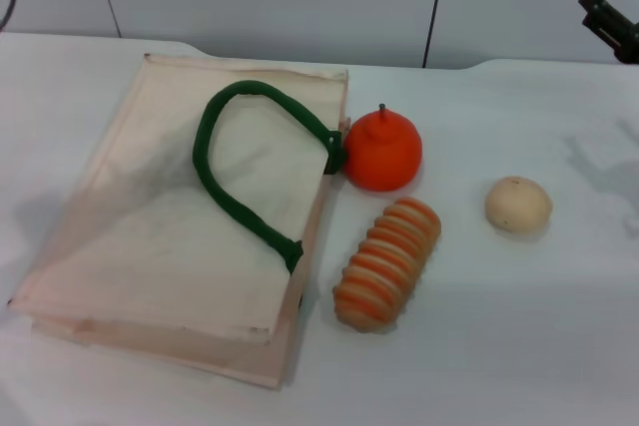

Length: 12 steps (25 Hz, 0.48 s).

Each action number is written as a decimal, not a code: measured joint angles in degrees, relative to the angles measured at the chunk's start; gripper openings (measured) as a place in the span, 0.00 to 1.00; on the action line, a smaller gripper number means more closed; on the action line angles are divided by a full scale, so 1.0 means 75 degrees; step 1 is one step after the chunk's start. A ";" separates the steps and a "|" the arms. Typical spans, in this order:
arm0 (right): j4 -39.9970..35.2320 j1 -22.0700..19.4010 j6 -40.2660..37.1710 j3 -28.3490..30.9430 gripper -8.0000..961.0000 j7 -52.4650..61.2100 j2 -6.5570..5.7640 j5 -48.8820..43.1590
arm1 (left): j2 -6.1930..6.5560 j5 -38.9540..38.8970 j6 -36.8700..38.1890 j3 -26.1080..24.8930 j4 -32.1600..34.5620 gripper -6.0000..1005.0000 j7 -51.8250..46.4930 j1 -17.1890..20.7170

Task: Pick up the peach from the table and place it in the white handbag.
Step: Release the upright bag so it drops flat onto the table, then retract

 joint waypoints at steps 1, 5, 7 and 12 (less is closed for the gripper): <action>0.0000 -0.0002 -0.0008 -0.0001 0.93 -0.0008 0.0000 -0.0001 | -0.0210 -0.0262 -0.0094 -0.0001 -0.0022 0.64 0.0825 0.0046; 0.0000 -0.0011 -0.0021 -0.0001 0.93 -0.0038 0.0001 0.0000 | -0.0560 -0.0488 -0.0514 -0.0021 -0.0047 0.79 0.2002 0.0149; 0.0000 -0.0016 -0.0034 0.0000 0.93 -0.0055 0.0000 0.0000 | -0.0796 -0.0747 -0.0916 -0.0060 0.0010 0.81 0.2870 0.0275; -0.0001 -0.0013 -0.0060 0.0006 0.93 -0.0066 0.0001 -0.0001 | -0.0900 -0.2392 -0.1878 -0.0084 0.1585 0.87 0.4784 0.0831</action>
